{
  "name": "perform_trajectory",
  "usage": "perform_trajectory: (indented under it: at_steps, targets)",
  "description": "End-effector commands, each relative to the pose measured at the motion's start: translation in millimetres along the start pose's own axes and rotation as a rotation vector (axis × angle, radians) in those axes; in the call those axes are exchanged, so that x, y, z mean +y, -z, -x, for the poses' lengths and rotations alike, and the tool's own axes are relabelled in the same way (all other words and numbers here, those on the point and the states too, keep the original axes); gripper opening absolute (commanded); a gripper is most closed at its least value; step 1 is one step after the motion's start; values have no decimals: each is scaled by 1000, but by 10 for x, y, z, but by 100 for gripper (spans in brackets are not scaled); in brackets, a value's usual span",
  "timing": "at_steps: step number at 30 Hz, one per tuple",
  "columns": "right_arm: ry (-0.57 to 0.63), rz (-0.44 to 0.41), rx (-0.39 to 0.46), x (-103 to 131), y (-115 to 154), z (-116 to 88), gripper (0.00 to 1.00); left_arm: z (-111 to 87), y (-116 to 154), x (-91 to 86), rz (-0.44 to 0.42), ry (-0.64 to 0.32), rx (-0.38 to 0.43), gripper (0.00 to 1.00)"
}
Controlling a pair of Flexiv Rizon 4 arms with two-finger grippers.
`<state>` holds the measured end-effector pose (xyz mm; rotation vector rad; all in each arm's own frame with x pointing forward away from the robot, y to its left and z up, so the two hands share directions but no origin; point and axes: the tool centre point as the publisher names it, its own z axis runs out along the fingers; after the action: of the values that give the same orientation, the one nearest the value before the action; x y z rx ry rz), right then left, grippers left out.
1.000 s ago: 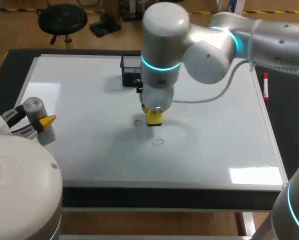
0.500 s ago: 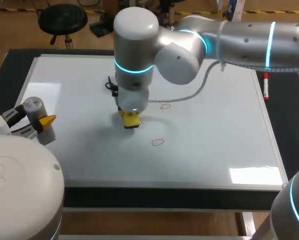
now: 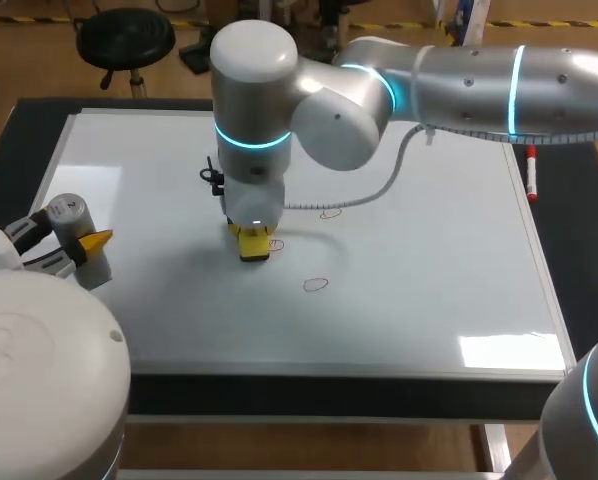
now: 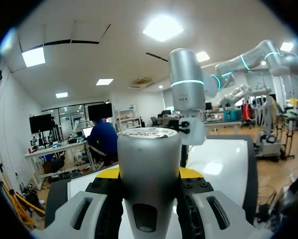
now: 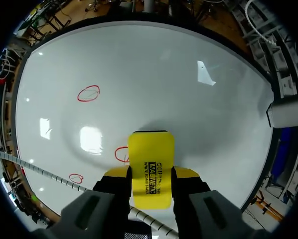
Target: Pick up the inspection probe, press it on each red-marked spot on the whiteboard one by one, put down the probe, pick up the eraser, and wipe off all the red marks.
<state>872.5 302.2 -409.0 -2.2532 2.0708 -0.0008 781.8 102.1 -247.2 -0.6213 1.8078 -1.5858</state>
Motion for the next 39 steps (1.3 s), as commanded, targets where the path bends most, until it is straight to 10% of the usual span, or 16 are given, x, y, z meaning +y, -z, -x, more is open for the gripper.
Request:
perform_trajectory:
  at_steps: [1, 39]
  targets:
    - [-2, 2, 1, 5, -27, 5, 0, -6, 4, -6, -2, -1, -1, 0]
    - [-132, 11, 54, -84, -20, -711, 0, -6, 4, -6, -2, -1, -1, 0]
